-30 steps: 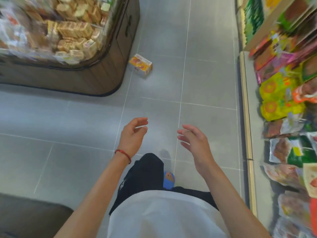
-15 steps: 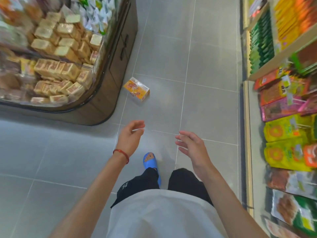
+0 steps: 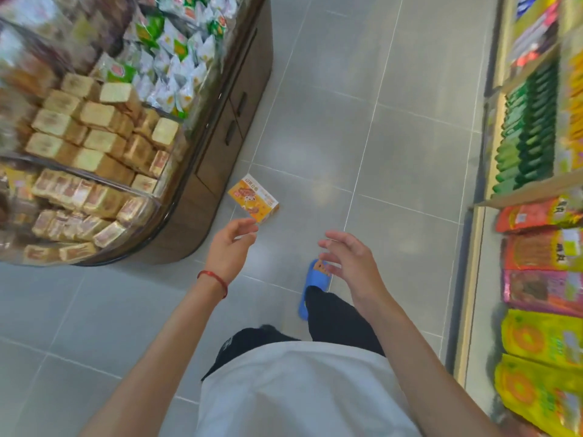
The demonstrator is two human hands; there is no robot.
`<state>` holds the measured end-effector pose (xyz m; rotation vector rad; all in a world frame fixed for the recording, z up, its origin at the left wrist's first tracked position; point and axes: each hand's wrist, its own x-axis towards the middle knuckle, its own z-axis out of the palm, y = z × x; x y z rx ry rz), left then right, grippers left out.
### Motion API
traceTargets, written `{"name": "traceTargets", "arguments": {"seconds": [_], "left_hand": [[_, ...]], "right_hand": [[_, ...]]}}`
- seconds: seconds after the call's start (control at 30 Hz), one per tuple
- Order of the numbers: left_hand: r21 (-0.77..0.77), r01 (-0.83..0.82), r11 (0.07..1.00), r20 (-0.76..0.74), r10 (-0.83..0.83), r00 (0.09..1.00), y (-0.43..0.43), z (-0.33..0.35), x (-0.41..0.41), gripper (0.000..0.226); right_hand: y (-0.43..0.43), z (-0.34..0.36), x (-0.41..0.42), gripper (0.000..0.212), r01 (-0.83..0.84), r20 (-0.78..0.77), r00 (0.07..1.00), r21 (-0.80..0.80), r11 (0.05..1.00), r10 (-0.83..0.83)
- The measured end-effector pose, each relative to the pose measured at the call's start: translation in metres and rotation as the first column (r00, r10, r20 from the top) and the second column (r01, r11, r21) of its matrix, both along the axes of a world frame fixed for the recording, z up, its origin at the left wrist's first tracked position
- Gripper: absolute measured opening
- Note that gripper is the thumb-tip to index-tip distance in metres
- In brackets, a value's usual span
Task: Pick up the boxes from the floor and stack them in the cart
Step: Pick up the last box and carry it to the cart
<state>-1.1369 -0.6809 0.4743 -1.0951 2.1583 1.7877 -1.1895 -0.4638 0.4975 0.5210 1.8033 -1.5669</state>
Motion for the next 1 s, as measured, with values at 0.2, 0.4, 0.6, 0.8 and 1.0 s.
{"name": "traceTargets", "arguments": {"seconds": [0.2,0.4,0.6,0.8,1.0], "left_hand": [[0.051,-0.153,0.987,0.0,0.153,0.988,-0.003,0.0,-0.1,0.031],[0.099,-0.3,0.949,0.032,0.298,0.954,-0.026,-0.019,-0.199,0.027],[0.121,-0.397,0.91,0.076,0.391,0.917,-0.07,-0.048,-0.291,0.031],[0.13,-0.556,0.821,0.105,0.546,0.831,-0.101,-0.044,-0.348,0.031],[0.139,-0.772,0.62,0.173,0.752,0.635,-0.097,-0.045,-0.36,0.024]], "right_hand": [[-0.021,0.005,-0.131,0.022,-0.223,-0.02,0.974,0.032,0.974,0.224],[-0.067,-0.002,-0.26,0.027,-0.316,-0.014,0.948,0.043,0.948,0.317],[-0.131,-0.024,-0.371,0.025,-0.475,0.013,0.88,0.09,0.876,0.476],[-0.192,-0.033,-0.44,0.027,-0.672,0.067,0.741,0.093,0.735,0.669],[-0.241,-0.041,-0.487,0.027,-0.853,0.093,0.522,0.077,0.517,0.848]]}}
